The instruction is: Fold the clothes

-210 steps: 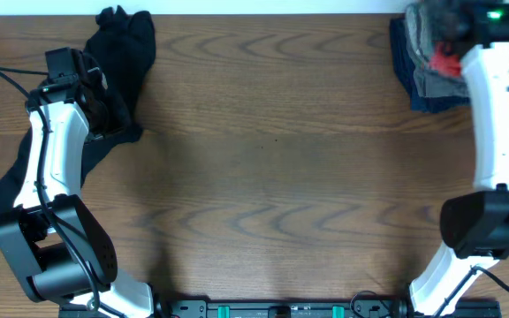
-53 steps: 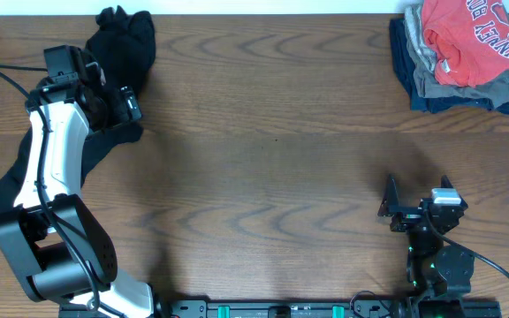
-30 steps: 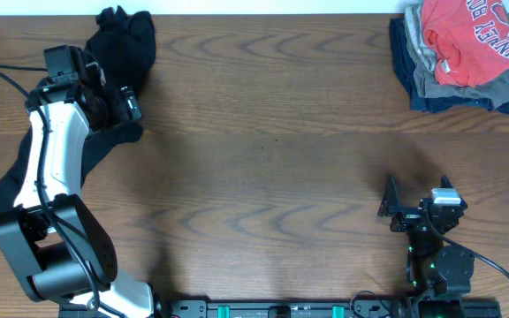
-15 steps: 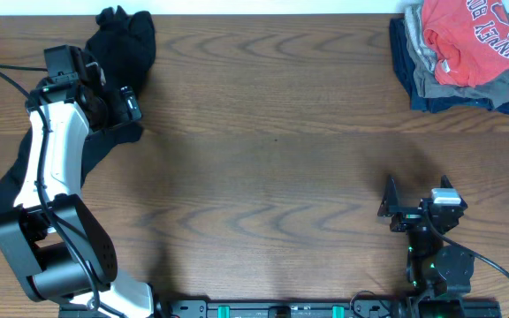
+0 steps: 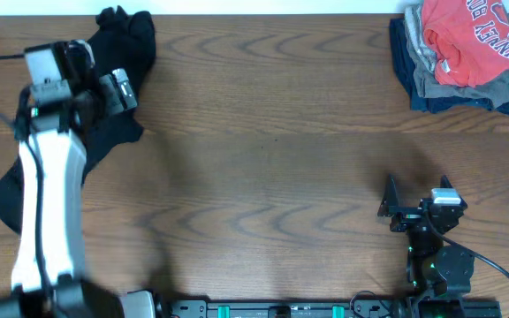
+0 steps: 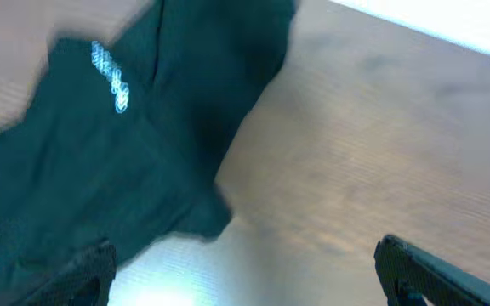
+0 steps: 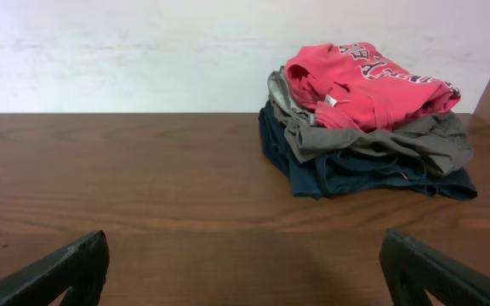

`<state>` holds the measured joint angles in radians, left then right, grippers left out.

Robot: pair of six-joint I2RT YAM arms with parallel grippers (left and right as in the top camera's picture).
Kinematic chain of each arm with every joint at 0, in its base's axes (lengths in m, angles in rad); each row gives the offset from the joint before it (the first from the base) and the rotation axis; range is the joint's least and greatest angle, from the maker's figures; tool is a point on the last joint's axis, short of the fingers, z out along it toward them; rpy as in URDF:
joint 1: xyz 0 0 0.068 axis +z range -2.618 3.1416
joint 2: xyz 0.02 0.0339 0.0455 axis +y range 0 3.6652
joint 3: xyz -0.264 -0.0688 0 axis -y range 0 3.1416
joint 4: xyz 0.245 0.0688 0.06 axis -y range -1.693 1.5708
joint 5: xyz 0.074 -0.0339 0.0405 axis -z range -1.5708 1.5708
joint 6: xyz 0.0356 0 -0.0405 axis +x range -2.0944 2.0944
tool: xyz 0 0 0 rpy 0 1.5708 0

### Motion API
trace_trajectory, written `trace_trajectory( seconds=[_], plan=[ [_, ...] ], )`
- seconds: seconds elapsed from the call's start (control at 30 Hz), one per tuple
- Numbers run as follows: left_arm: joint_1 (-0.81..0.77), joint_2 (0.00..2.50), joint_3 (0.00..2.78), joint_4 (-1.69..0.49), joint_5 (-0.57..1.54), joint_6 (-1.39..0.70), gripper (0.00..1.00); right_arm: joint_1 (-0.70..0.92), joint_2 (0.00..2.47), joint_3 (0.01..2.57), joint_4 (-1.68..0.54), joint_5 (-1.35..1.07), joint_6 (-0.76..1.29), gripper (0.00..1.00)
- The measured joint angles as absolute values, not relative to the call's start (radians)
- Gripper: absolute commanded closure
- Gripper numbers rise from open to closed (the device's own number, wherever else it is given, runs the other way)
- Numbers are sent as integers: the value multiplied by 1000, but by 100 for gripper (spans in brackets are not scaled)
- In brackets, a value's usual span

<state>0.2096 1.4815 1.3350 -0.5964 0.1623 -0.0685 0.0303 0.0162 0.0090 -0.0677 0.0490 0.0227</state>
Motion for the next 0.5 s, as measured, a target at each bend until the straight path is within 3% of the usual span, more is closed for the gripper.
trace_trajectory(
  seconds=[0.5],
  plan=[
    [196,840,693,-125,264,-13,2,34,12,9,-68,47,23,1]
  ],
)
